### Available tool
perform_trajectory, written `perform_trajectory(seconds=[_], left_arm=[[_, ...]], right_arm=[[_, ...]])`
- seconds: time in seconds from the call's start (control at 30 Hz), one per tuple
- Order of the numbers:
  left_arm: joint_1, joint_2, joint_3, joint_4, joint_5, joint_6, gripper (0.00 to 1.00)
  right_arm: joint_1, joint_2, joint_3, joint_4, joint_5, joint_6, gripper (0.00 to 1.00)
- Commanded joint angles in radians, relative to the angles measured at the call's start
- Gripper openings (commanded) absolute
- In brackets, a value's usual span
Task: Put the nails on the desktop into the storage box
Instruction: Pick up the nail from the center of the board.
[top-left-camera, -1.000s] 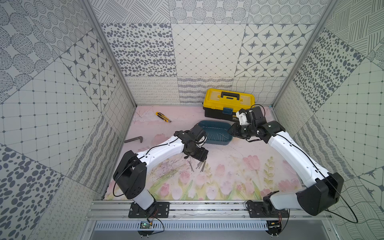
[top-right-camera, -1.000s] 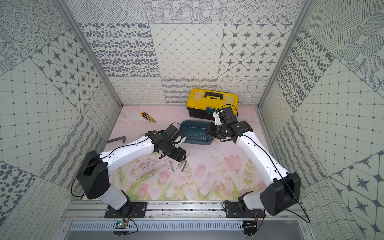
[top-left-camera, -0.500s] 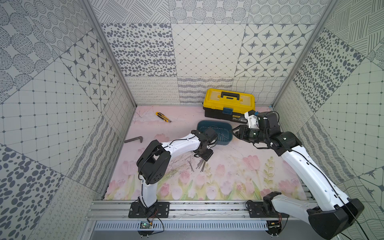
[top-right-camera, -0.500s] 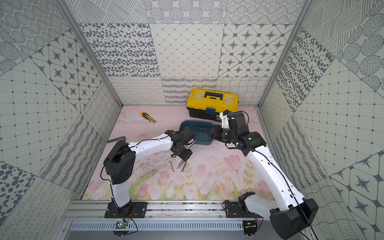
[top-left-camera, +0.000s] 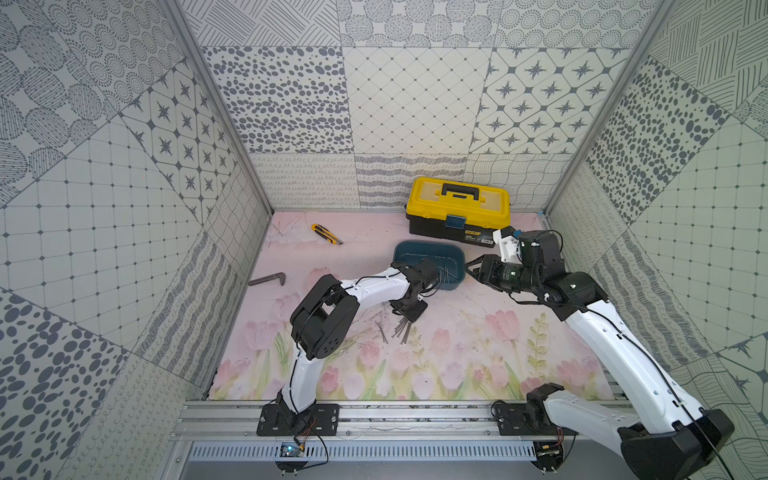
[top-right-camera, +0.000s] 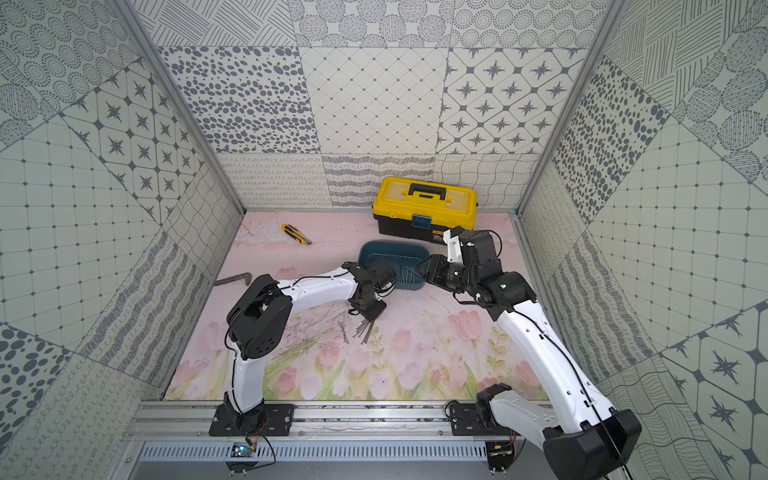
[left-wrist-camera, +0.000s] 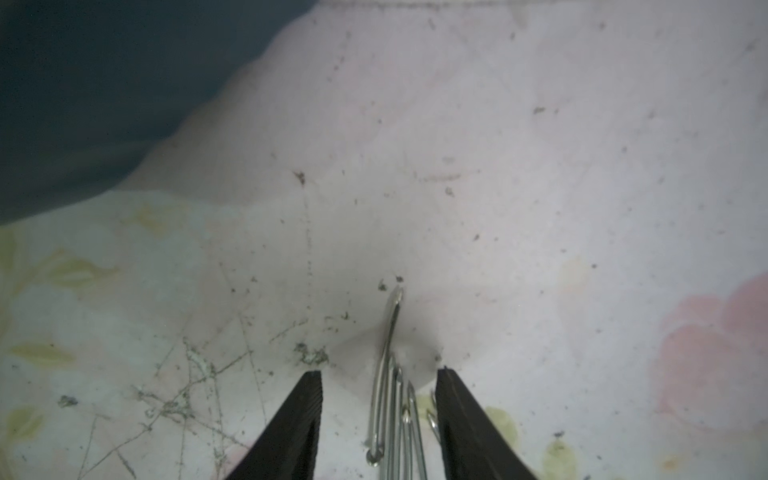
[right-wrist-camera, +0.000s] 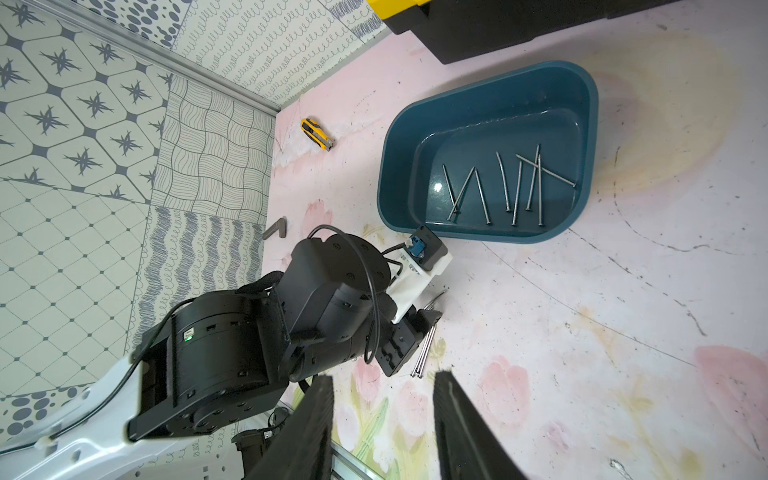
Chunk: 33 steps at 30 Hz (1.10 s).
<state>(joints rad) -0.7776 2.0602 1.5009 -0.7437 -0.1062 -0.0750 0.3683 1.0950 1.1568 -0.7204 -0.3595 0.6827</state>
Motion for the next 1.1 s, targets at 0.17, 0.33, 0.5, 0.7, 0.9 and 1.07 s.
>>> perform_trajectory(seconds=[0.17, 0.33, 0.5, 0.7, 0.9, 1.07], left_arm=[[-0.006, 0.071, 0.076, -0.031, -0.014, 0.036, 0.47], [-0.005, 0.095, 0.066, -0.031, -0.010, 0.058, 0.33], [-0.005, 0.124, 0.061, -0.062, -0.012, 0.075, 0.15], [-0.001, 0.108, -0.018, -0.059, -0.029, 0.080, 0.17], [0.019, 0.093, -0.053, -0.068, -0.037, 0.082, 0.24], [0.029, 0.086, -0.052, -0.072, -0.027, 0.113, 0.24]], right_arm=[[-0.009, 0.019, 0.000, 0.044, -0.018, 0.009, 0.45], [-0.017, 0.026, 0.002, 0.045, -0.027, 0.005, 0.45], [-0.024, 0.037, 0.006, 0.046, -0.030, 0.002, 0.45], [-0.027, 0.042, -0.010, 0.066, -0.035, 0.012, 0.45], [-0.027, 0.048, -0.024, 0.092, -0.048, 0.026, 0.45], [-0.026, 0.044, -0.032, 0.095, -0.047, 0.031, 0.45]])
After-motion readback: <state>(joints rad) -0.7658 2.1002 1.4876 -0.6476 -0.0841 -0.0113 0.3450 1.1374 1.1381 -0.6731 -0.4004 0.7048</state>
